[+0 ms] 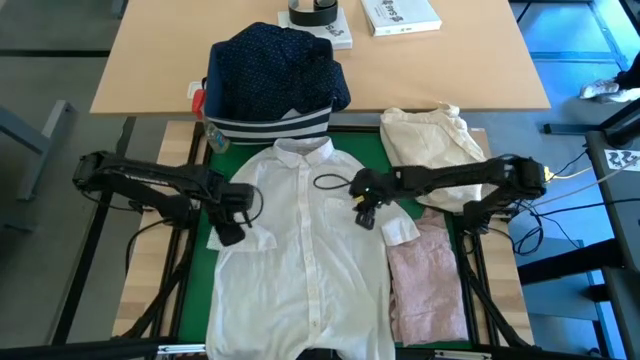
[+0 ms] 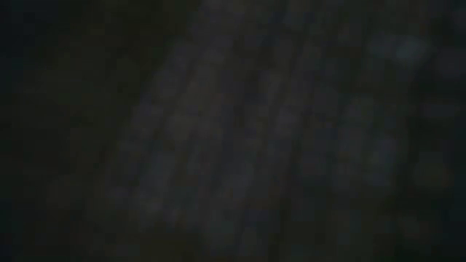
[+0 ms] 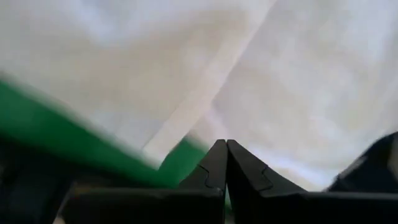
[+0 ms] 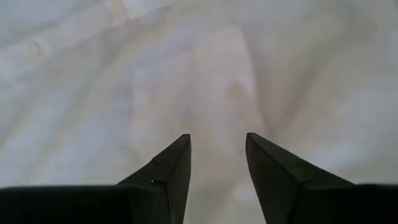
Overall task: Fold laundry
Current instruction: Fold the white polo shirt
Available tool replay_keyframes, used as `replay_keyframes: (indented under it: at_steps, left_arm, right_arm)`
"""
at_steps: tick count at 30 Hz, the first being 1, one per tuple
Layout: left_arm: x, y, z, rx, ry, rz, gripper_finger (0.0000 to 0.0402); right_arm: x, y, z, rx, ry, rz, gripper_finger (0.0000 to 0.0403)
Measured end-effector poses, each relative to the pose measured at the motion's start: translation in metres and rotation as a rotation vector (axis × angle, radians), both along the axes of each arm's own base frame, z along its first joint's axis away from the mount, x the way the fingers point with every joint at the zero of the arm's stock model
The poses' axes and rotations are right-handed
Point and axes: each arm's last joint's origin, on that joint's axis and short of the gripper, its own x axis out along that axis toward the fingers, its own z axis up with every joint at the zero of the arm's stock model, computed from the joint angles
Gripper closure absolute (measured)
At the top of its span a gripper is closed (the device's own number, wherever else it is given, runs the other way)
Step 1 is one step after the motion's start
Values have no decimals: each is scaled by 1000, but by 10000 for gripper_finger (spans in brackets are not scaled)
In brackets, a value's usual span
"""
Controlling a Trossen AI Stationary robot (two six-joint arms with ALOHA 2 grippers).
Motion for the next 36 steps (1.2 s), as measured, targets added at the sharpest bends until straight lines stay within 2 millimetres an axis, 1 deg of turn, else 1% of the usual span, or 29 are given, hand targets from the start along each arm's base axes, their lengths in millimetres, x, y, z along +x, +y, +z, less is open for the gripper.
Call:
replay_keyframes:
  at_steps: [2, 6, 8, 11, 13, 16, 18, 20, 21, 23, 25, 30, 33, 36]
  left_arm:
    - [13, 4, 6, 64, -135, 24, 401]
    - [45, 12, 14, 256, -459, 74, 401]
    - [59, 18, 10, 321, -560, 81, 401]
    - [76, 32, -6, 387, -611, 89, 401]
    - [82, 42, -24, 413, -569, 86, 401]
    - [86, 57, -60, 435, -456, 70, 401]
    - [84, 65, -82, 438, -363, 56, 401]
    - [79, 70, -102, 428, -260, 27, 401]
    - [75, 71, -109, 424, -220, 9, 401]
    - [71, 74, -116, 423, -176, -27, 401]
    - [65, 77, -118, 431, -142, -50, 401]
    - [45, 83, -113, 513, -4, -107, 401]
    - [33, 85, -110, 555, 86, -145, 401]
    - [30, 88, -107, 566, 97, -143, 401]
  right_arm:
    - [-10, -6, 7, -7, 41, -30, 247]
    - [-31, -17, 16, 1, 125, -89, 247]
    - [-39, -21, 17, 13, 176, -128, 247]
    - [-50, -26, 15, 30, 274, -157, 247]
    - [-56, -30, 13, 39, 329, -170, 247]
    - [-61, -34, 10, 51, 363, -188, 247]
    - [-63, -36, 10, 61, 370, -197, 247]
    - [-62, -36, 10, 62, 366, -196, 247]
    - [-62, -36, 10, 61, 360, -195, 247]
    - [-61, -36, 10, 63, 354, -192, 247]
    - [-61, -36, 10, 66, 354, -188, 247]
    - [-57, -35, 10, 98, 309, -138, 247]
    - [-49, -36, 11, 110, 231, -106, 247]
    - [-38, -38, 11, 105, 131, -72, 247]
